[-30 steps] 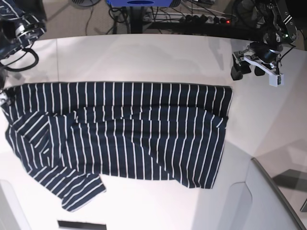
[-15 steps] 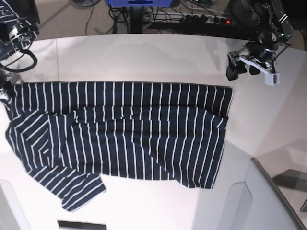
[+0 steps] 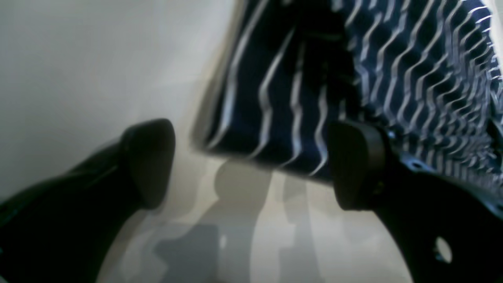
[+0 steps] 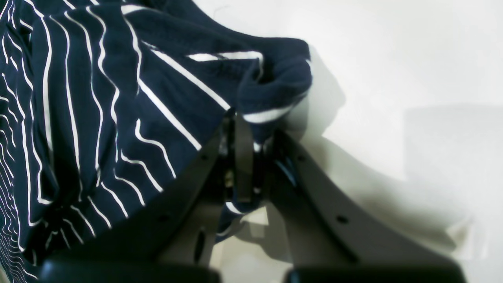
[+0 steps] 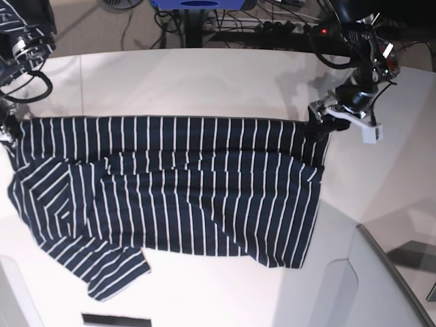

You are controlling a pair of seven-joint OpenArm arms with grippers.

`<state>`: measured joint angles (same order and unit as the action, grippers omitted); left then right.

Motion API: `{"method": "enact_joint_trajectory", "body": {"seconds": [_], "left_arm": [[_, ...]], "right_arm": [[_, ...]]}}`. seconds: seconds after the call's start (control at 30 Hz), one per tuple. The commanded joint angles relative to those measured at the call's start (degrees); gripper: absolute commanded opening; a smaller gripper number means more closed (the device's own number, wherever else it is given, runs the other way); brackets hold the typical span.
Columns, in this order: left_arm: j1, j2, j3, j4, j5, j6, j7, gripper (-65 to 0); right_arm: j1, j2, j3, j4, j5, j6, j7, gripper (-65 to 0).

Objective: Layout the t-shirt on the table in an organized manner, then fold the t-shirt properly

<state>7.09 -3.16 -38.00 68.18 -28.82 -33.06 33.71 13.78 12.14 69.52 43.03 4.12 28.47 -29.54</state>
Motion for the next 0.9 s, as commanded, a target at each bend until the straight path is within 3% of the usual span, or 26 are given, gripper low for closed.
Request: {"method": "enact_joint_trajectory", "body": {"seconds": [0.0, 0.2, 0.47, 0.63, 0.87], "left_arm": [[-0.3, 0.0, -0.1, -1.0, 1.1, 0.5, 1.6, -6.4], [-1.7, 1.0, -0.1, -4.0, 1.1, 0.5, 1.5, -7.6], [-1.5, 1.5, -0.3, -4.1, 1.1, 0.5, 1.5, -37.4], [-1.8, 1.6, -0.4, -6.2, 1.1, 0.5, 1.4, -50.4], [-1.9, 1.5, -0.1, -7.8, 1.1, 0.5, -2.9, -65.0]], "right_arm": [[0.3, 0.2, -0.2, 0.1, -1.6, -0.5, -2.5, -64.8], [0.3, 0.4, -0.3, 0.1, -1.7, -0.5, -2.5, -64.8], [0.3, 0.5, -0.3, 0.1, -1.7, -0.5, -2.5, -64.8], [0.3, 0.6, -0.3, 0.1, -1.7, -0.5, -2.5, -64.8], [0.2, 0.6, -0.4, 0.1, -1.7, -0.5, -2.5, -64.8]]}}
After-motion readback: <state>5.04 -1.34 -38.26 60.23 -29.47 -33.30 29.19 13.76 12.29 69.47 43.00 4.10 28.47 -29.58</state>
